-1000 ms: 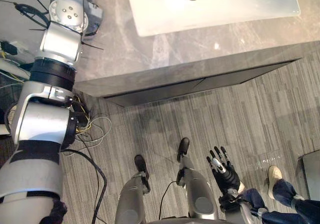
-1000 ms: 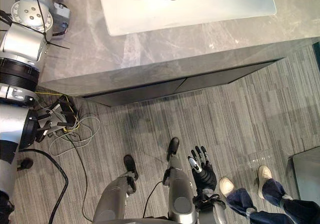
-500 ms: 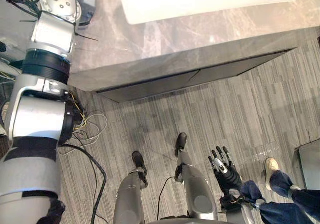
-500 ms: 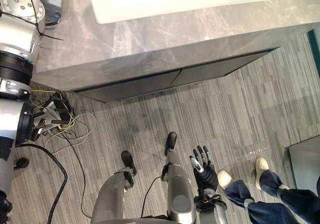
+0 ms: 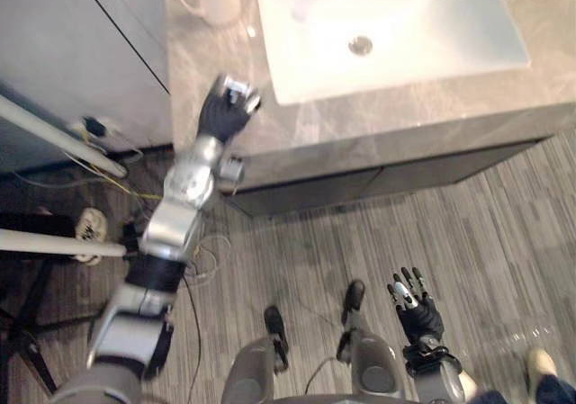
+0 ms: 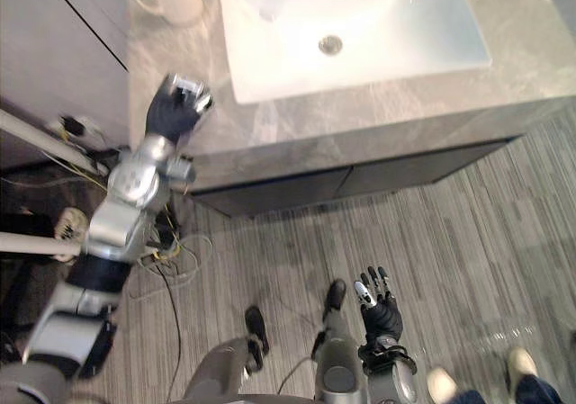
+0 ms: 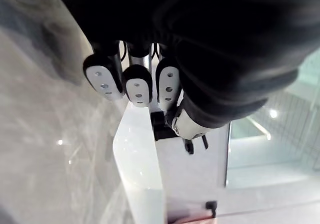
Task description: Organize washtable
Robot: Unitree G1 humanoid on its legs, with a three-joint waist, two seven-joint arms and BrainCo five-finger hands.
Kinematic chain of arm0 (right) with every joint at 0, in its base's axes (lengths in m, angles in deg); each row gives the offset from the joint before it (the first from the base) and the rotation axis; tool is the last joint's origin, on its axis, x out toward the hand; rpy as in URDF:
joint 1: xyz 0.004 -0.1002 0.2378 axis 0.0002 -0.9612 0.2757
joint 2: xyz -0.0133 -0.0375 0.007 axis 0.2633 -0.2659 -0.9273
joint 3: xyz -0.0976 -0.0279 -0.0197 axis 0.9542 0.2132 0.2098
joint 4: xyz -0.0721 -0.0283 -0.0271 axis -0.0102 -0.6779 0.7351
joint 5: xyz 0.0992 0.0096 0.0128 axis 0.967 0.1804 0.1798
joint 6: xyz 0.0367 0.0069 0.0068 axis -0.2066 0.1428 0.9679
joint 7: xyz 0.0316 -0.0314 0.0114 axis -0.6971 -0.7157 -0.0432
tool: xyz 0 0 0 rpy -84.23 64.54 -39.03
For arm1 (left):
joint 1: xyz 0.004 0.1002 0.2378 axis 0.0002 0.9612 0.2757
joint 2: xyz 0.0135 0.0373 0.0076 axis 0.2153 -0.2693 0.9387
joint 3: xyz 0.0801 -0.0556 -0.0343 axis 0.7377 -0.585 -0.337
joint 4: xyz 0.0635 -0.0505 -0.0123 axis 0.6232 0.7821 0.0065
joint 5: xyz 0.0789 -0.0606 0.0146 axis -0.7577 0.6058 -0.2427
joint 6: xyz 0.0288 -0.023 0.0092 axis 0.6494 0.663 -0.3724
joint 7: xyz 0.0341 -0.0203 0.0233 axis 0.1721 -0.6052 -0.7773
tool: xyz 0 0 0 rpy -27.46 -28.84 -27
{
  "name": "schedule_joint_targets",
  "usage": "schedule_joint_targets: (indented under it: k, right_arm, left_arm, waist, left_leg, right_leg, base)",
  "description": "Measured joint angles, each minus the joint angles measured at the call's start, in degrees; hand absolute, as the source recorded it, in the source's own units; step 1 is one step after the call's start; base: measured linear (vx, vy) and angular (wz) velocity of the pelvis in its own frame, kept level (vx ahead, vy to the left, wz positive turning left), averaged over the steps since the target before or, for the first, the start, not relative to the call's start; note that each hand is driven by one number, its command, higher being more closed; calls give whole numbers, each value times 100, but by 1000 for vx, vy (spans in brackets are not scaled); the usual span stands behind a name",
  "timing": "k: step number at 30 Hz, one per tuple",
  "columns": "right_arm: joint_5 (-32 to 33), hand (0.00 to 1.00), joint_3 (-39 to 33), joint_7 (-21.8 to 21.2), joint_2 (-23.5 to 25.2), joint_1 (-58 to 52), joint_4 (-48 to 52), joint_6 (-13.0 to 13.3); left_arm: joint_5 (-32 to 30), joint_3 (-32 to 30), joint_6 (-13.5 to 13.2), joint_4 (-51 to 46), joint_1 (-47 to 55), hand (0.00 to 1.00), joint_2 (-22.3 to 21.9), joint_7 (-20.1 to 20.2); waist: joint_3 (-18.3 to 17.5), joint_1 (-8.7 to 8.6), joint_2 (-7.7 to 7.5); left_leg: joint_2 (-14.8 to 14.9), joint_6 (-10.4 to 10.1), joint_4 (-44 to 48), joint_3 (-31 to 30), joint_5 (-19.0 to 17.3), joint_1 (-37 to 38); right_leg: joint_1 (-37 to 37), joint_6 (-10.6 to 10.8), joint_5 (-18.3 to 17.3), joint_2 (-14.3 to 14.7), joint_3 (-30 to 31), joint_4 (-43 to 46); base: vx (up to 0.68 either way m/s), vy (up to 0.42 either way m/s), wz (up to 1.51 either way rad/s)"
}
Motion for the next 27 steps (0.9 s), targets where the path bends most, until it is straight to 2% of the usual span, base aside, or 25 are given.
schedule_joint_targets:
  k: [4, 6, 10, 12, 13, 16, 17, 18, 20, 22, 24, 25, 27]
  right_arm:
    - [-95, 0, -643, 104, 154, 47, -644, -4]
    - [-102, 0, -918, 181, 211, 30, -1023, -19]
    - [-110, 0, -1319, 276, 251, -69, -1358, -33]
    - [-196, 0, -1322, 351, 270, -186, -1368, -36]
    - [-219, 0, -1287, 359, 286, -238, -1368, -38]
    - [-248, 0, -1118, 358, 319, -369, -1368, -45]
    - [-263, 0, -1028, 354, 316, -376, -1369, -50]
    - [-319, 0, -935, 333, 318, -378, -1373, -62]
    - [-387, 0, -778, 321, 290, -374, -1458, -60]
    - [-600, 0, -628, 203, 277, -373, -1706, -53]
    - [-987, 0, -538, 184, 261, -339, -1999, -6]
    - [-1406, 0, -566, 215, 240, -282, -2306, 8]
    - [-1726, 0, -577, 220, 171, -231, -2641, 16]
  left_arm:
    - [264, -401, -60, -550, 1702, 100, -758, 206]
    - [312, -539, -55, -564, 2455, 100, -1030, 251]
    - [602, -628, -50, -352, 3249, 100, -1498, 400]
    - [848, -603, -38, 8, 3514, 100, -1692, 563]
    - [995, -530, -25, 265, 3593, 0, -1753, 624]
    - [981, -331, 21, 1001, 3708, 0, -1867, 848]
    - [970, -311, 41, 1412, 3716, 0, -1958, 930]
    - [944, -304, 75, 1861, 3686, 0, -2031, 964]
    - [831, -292, 91, 2633, 3574, 0, -2077, 1020]
    - [417, -293, 117, 3510, 3423, 0, -2076, 1043]
    - [-39, -287, 109, 4330, 3209, 0, -2088, 1024]
    - [-360, -319, 32, 4741, 3062, 0, -2070, 910]
    - [-581, -383, -87, 5248, 2806, 0, -2052, 791]
  waist:
    - [-302, 158, -51]
    - [-440, 164, -152]
    - [-490, 213, -163]
    - [-658, 222, -156]
    - [-703, 225, -146]
    - [-873, 225, -137]
    - [-879, 234, -193]
    - [-941, 230, -154]
    - [-963, 235, -184]
    - [-1017, 277, -250]
    - [-1062, 285, -237]
    - [-1061, 292, -248]
    - [-1070, 294, -256]
  left_leg:
    - [-25, 33, -174, -54, 58, 327]
    - [-103, 33, -311, -79, 130, 453]
    - [-75, 20, -419, -107, 149, 633]
    - [-54, 12, -545, -59, 155, 743]
    - [-26, 8, -546, -25, 153, 803]
    - [20, -26, -537, 58, 143, 868]
    - [39, -35, -532, 106, 145, 904]
    - [53, -56, -517, 126, 142, 918]
    - [84, -72, -527, 156, 136, 978]
    - [125, -103, -525, 192, 116, 1017]
    - [141, -112, -533, 207, 111, 1021]
    - [143, -114, -551, 211, 111, 1023]
    - [136, -115, -587, 219, 112, 1052]
  right_leg:
    - [289, 27, -69, -25, -57, -3]
    - [395, 78, -239, -92, -168, -3]
    - [613, 93, -323, -65, -203, -2]
    - [643, 131, -369, -37, -203, -2]
    - [700, 124, -376, -18, -210, -2]
    - [752, 108, -373, 20, -206, -1]
    - [767, 106, -374, 39, -173, -2]
    - [776, 105, -372, 49, -165, -1]
    - [819, 106, -370, 51, -157, -2]
    - [839, 92, -383, 81, -134, -3]
    - [828, 86, -389, 100, -115, -5]
    - [821, 87, -389, 106, -104, -8]
    - [823, 90, -391, 107, -88, -25]
  base:
    - [1, 30, 8]
    - [-42, 5, 13]
    - [-78, -24, 3]
    - [-69, -21, -10]
    - [-11, -15, -5]
    - [12, -4, -8]
    - [14, 4, -15]
    - [12, 5, -12]
    - [23, 15, -7]
    - [24, 10, -9]
    - [19, 0, -4]
    - [0, 0, 0]
    - [5, 13, -4]
